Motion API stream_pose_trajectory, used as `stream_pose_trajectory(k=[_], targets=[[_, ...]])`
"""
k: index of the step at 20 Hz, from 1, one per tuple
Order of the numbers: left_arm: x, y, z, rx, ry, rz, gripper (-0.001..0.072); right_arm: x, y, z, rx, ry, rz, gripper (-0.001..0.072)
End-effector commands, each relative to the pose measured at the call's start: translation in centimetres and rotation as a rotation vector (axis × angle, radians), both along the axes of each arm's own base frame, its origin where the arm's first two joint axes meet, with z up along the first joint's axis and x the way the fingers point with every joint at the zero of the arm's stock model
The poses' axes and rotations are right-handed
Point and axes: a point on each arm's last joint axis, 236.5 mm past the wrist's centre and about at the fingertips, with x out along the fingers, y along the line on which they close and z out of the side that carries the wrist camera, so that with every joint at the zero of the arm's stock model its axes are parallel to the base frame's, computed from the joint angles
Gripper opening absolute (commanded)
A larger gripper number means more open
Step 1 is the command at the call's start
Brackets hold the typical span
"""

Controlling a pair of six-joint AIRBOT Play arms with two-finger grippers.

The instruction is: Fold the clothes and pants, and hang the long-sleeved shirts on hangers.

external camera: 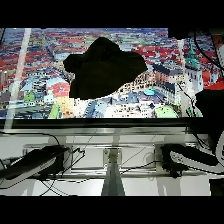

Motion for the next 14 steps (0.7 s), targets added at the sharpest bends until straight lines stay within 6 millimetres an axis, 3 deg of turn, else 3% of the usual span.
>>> stream_pose_trajectory(k=[1, 12, 14], targets=[[-0.03, 0.01, 0.05, 0.0, -0.001, 0.0, 0.0023, 0.01, 0.04, -0.05, 0.0, 0.001, 0.001, 0.0051], [-0.03, 0.01, 0.05, 0.0, -0.001, 0.0, 0.0023, 0.02, 0.11, -0.01, 0.003, 0.0, 0.002, 0.0051], [-0.03, 0.01, 0.05, 0.0, -0.001, 0.0, 0.0023, 0.55, 0.7, 0.76, 0.034, -0.035, 0.008, 0.0051]])
